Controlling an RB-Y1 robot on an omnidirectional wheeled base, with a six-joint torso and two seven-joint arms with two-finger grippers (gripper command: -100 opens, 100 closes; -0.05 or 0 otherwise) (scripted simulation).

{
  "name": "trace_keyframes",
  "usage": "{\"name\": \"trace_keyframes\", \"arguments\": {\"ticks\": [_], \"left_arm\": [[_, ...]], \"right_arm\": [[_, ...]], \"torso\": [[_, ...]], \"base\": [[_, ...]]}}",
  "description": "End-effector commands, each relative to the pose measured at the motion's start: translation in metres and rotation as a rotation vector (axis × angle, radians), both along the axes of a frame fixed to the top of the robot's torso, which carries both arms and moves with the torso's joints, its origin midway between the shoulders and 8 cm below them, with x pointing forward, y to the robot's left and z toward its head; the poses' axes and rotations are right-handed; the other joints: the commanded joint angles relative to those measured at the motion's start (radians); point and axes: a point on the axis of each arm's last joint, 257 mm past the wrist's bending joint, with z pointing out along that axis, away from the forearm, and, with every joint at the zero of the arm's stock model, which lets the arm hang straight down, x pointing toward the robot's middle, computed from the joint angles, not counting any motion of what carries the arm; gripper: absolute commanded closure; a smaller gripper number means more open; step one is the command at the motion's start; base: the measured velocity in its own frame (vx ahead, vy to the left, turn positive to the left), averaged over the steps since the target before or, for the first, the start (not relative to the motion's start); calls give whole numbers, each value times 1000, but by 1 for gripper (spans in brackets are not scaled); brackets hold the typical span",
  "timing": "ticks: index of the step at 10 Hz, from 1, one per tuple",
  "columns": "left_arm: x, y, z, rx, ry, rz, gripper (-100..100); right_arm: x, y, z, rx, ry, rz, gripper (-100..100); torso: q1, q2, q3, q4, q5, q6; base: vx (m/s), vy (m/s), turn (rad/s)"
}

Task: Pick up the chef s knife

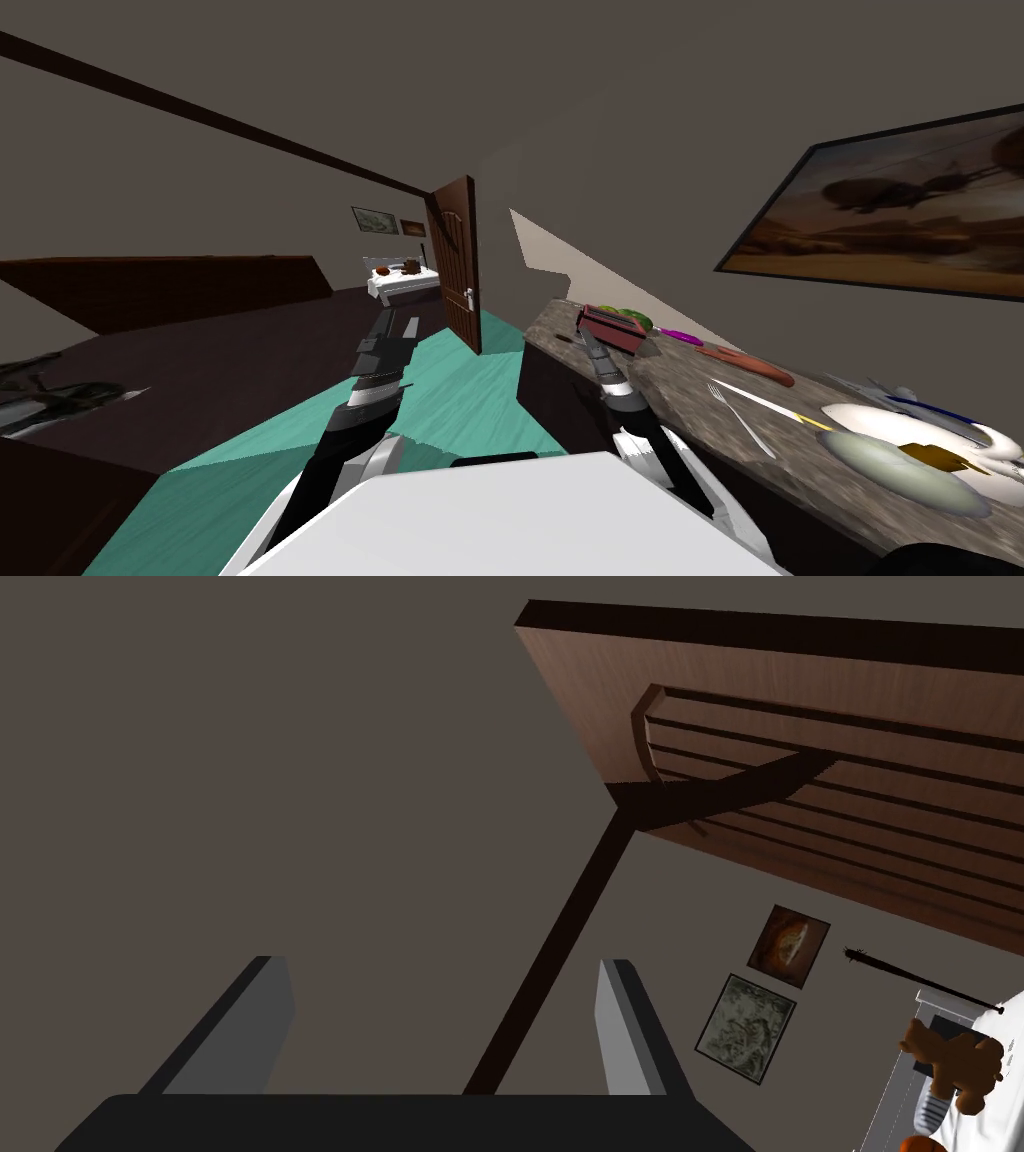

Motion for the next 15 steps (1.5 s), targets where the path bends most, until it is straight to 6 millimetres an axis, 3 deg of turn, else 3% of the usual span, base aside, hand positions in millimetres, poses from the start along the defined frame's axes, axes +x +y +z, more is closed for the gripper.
{"name": "trace_keyframes", "arguments": {"ticks": [1,4,5,6,7,8,9,10,11,12,13,14,15], "left_arm": [[0,0,0,0,0,0,0],[0,0,0,0,0,0,0],[0,0,0,0,0,0,0],[0,0,0,0,0,0,0],[0,0,0,0,0,0,0],[0,0,0,0,0,0,0],[0,0,0,0,0,0,0],[0,0,0,0,0,0,0],[0,0,0,0,0,0,0],[0,0,0,0,0,0,0],[0,0,0,0,0,0,0],[0,0,0,0,0,0,0],[0,0,0,0,0,0,0]], "right_arm": [[3,-5,-15,-76,35,-8,-100],[6,-8,-29,-163,71,-5,-100],[8,-14,-45,-229,105,-13,-100],[8,-13,-45,-243,107,-6,-100],[10,-20,-61,-309,142,-13,-100],[10,-19,-61,-325,143,-5,-100],[11,-27,-79,-392,180,-12,-100],[11,-27,-78,-410,181,-3,-100],[10,-36,-96,-476,219,-9,-100],[11,-36,-95,-498,220,1,-100],[10,-46,-114,-564,259,-4,-100],[10,-47,-113,-587,260,7,-100],[8,-56,-129,-652,294,6,-100]], "torso": [[0,0,0,0,0,0],[-1,0,0,0,0,0],[-1,-1,-1,0,0,0],[0,-1,-1,0,0,0],[0,-2,-1,0,0,0],[1,-2,-1,-1,0,0],[0,-3,-2,-1,0,0],[1,-3,-2,-1,0,0],[0,-3,-2,-1,0,0],[0,-4,-2,-1,0,0],[0,-5,-3,-1,0,0],[1,-5,-3,-1,0,0],[0,-6,-3,-1,0,0]], "base": [[-98,-1,117],[-86,-3,91],[-84,21,133],[-67,16,63],[-68,26,142],[-57,18,60],[-66,34,130],[-50,23,59],[-39,22,110],[-28,18,63],[-23,29,116],[-18,25,59],[-7,29,119]]}}
